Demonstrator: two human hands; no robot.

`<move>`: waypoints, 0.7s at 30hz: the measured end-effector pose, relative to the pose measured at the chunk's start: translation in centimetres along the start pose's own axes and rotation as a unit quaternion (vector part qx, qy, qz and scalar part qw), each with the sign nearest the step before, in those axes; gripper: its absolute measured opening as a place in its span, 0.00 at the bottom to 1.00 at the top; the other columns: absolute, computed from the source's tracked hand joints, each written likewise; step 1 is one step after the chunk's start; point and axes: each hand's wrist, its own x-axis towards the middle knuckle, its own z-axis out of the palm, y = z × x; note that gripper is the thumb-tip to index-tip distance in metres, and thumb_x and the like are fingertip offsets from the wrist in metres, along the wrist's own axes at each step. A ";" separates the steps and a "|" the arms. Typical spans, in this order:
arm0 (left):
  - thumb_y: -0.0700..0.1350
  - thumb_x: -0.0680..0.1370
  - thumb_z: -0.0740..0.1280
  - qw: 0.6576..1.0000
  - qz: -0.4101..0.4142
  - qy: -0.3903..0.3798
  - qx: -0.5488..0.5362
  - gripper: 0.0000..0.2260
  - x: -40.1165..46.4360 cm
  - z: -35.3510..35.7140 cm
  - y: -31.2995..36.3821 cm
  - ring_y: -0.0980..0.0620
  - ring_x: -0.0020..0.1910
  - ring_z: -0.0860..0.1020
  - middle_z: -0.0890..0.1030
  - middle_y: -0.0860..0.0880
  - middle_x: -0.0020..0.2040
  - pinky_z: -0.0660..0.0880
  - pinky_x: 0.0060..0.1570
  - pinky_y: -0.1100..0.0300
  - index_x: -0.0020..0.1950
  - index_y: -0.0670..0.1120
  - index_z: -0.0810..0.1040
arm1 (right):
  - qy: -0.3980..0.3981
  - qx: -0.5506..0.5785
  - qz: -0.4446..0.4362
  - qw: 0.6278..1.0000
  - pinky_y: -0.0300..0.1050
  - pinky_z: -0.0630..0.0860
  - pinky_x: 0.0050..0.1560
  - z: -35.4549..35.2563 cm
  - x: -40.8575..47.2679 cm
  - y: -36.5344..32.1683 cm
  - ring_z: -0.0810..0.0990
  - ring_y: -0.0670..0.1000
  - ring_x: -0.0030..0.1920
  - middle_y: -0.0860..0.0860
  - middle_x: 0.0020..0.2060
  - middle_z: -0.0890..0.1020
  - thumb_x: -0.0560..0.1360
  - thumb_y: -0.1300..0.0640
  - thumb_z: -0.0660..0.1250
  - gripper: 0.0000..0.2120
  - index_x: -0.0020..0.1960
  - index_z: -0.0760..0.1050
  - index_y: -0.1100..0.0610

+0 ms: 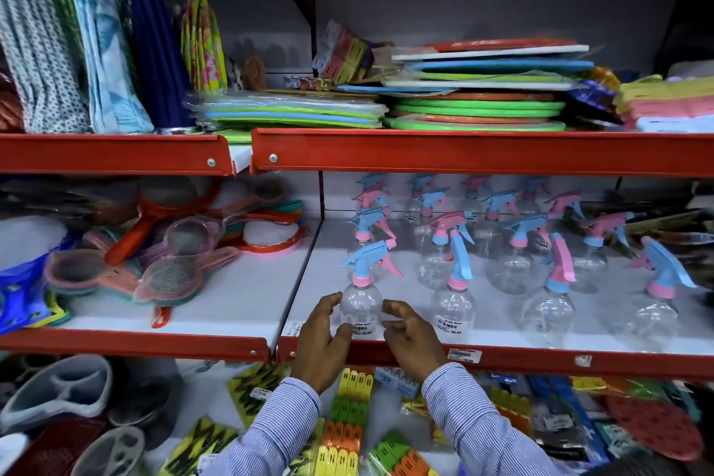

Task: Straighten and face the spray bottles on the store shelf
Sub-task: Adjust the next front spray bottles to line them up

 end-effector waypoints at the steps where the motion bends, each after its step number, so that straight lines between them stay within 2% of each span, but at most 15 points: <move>1: 0.48 0.71 0.59 1.000 -0.001 -0.003 0.001 0.24 0.0 0.0 0.1 0.55 0.63 0.73 0.76 0.52 0.64 0.66 0.59 0.65 0.67 0.49 0.69 | 0.002 0.000 -0.001 1.000 0.40 0.72 0.59 0.0 0.0 0.1 0.77 0.49 0.59 0.52 0.64 0.76 0.75 0.64 0.59 0.20 0.67 0.68 0.55; 4: 0.45 0.73 0.60 1.000 0.009 -0.007 -0.001 0.23 0.0 0.0 0.4 0.59 0.59 0.73 0.75 0.56 0.62 0.65 0.52 0.78 0.69 0.50 0.69 | 0.010 0.001 -0.009 1.000 0.41 0.73 0.59 0.0 0.0 0.4 0.78 0.49 0.57 0.51 0.63 0.76 0.75 0.65 0.59 0.19 0.65 0.69 0.55; 8: 0.38 0.77 0.61 1.000 0.017 0.003 0.004 0.22 -0.1 0.1 0.5 0.59 0.62 0.69 0.72 0.57 0.64 0.63 0.62 0.65 0.71 0.49 0.66 | 0.008 0.003 -0.012 1.000 0.41 0.73 0.58 0.1 0.0 0.5 0.78 0.49 0.57 0.51 0.63 0.76 0.75 0.65 0.59 0.19 0.65 0.69 0.55; 11: 0.43 0.76 0.61 1.000 0.015 -0.002 -0.003 0.23 -0.3 0.1 0.7 0.60 0.63 0.68 0.71 0.56 0.65 0.62 0.64 0.64 0.72 0.49 0.66 | 0.011 0.002 -0.013 1.000 0.40 0.73 0.58 0.0 0.1 0.5 0.78 0.49 0.57 0.51 0.63 0.76 0.75 0.65 0.59 0.19 0.65 0.69 0.55; 13: 0.48 0.72 0.59 1.000 0.010 -0.007 -0.005 0.27 -0.3 0.1 0.6 0.57 0.66 0.69 0.72 0.53 0.67 0.62 0.65 0.64 0.72 0.48 0.66 | 0.013 0.000 -0.012 1.000 0.41 0.74 0.59 0.1 0.1 0.6 0.78 0.48 0.57 0.51 0.62 0.77 0.74 0.65 0.59 0.20 0.65 0.69 0.55; 16: 0.49 0.71 0.58 1.000 0.004 -0.011 -0.003 0.29 -0.2 0.0 0.3 0.51 0.70 0.69 0.71 0.50 0.71 0.62 0.66 0.63 0.73 0.48 0.65 | 0.013 -0.002 -0.015 1.000 0.42 0.74 0.59 0.1 0.1 0.7 0.78 0.48 0.57 0.52 0.62 0.77 0.74 0.65 0.59 0.20 0.65 0.69 0.55; 21: 0.50 0.71 0.58 1.000 0.005 0.001 -0.010 0.30 -0.4 0.0 0.0 0.51 0.73 0.66 0.69 0.50 0.73 0.60 0.67 0.62 0.74 0.48 0.63 | 0.054 0.014 -0.048 0.997 0.45 0.74 0.65 0.1 -0.7 0.8 0.78 0.47 0.59 0.53 0.59 0.79 0.72 0.68 0.60 0.20 0.62 0.72 0.56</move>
